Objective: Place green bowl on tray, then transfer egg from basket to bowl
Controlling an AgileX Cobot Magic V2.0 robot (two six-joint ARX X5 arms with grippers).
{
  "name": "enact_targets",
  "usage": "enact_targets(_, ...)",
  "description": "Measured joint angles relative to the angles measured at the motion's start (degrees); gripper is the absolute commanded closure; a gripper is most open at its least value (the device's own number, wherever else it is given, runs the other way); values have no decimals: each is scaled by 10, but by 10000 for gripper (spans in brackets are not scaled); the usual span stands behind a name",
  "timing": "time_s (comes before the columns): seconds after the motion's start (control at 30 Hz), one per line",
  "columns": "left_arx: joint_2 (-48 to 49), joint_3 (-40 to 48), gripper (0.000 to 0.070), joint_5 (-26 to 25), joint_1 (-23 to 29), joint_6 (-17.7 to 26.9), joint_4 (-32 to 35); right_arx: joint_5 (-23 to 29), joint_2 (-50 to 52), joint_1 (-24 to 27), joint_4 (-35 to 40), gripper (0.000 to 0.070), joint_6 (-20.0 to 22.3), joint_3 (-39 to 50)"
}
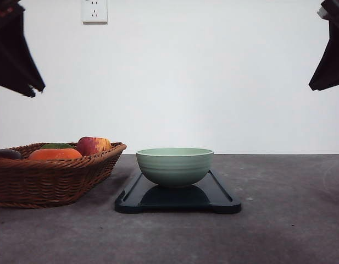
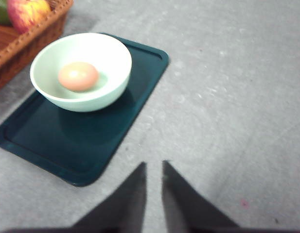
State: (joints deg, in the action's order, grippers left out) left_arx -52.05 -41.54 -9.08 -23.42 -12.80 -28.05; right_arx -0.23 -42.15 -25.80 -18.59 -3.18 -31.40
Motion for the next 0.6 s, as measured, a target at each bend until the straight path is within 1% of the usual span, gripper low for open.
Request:
enact_targets(0.43, 3, 0, 700, 0, -3, 1, 0, 2, 0, 0, 0, 685, 0, 0)
enact_targets(0.5, 14, 4, 700, 3, 3, 20, 5, 2, 0, 0, 0, 685, 0, 0)
enact_targets(0.6, 61, 36, 700, 4, 39, 63, 48, 2, 0, 0, 0, 685, 0, 0)
